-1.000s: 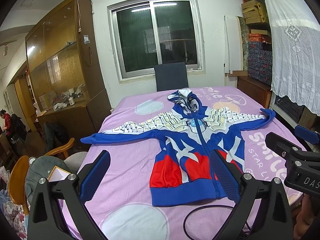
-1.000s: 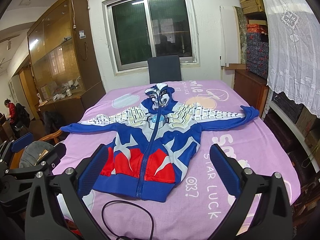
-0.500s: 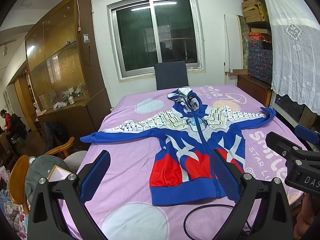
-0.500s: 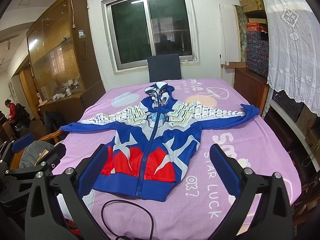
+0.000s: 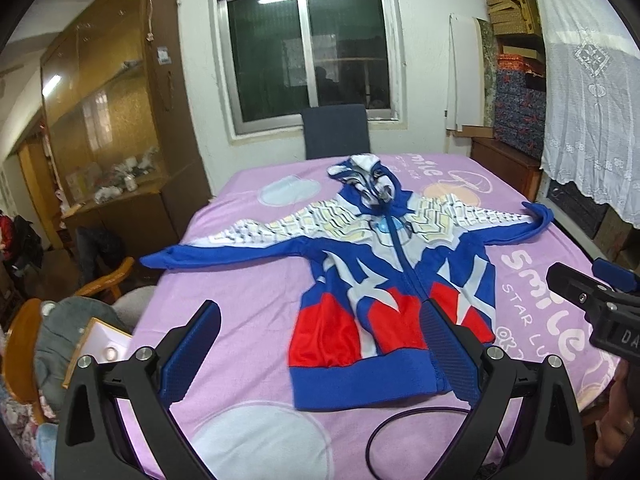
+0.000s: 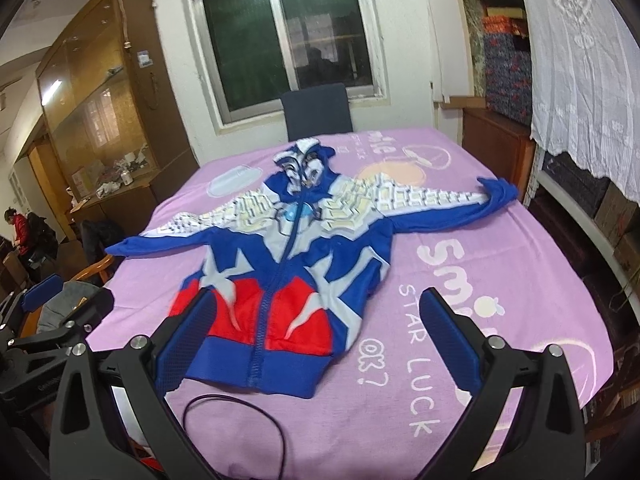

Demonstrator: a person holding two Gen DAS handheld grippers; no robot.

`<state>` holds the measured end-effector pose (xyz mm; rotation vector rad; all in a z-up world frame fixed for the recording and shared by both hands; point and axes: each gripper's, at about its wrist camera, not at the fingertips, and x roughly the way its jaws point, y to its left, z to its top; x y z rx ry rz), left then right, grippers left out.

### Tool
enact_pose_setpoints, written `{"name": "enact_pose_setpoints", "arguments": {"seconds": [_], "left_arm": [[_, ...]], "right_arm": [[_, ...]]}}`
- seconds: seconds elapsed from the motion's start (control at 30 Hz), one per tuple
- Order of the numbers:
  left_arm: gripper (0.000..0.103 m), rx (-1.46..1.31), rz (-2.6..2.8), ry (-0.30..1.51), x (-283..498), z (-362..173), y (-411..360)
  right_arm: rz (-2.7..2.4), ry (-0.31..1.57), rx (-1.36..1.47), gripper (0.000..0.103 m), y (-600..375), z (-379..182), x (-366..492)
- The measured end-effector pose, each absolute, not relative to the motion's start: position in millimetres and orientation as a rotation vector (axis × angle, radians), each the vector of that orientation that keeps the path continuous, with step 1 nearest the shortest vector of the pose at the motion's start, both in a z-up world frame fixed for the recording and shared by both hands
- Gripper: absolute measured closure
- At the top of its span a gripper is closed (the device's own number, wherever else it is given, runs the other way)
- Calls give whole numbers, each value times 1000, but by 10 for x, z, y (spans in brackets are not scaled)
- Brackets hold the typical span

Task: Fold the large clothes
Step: 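Grasp the blue sleeve cuff with the right gripper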

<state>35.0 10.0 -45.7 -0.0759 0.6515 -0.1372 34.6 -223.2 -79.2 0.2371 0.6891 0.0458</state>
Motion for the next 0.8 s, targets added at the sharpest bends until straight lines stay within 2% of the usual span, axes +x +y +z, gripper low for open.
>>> {"name": "enact_pose_setpoints", "arguments": {"seconds": [0.3,0.53,0.67,0.8], "left_arm": [[3,79,-140,709,1042,-780,12],[3,103,-144,759,1703,-1026,-238],[3,115,-140,843,1971,-1308,-311],[3,168,-88,909,2143,-1630,-304]], "right_arm": [[5,755,371,4,-2930,-1183,837],[30,751,826,5,-4010,-1687,1206],[15,774,958,14,-4356,-1910,1539],[-80,784,909,20,-4592,-1946,1901]]}}
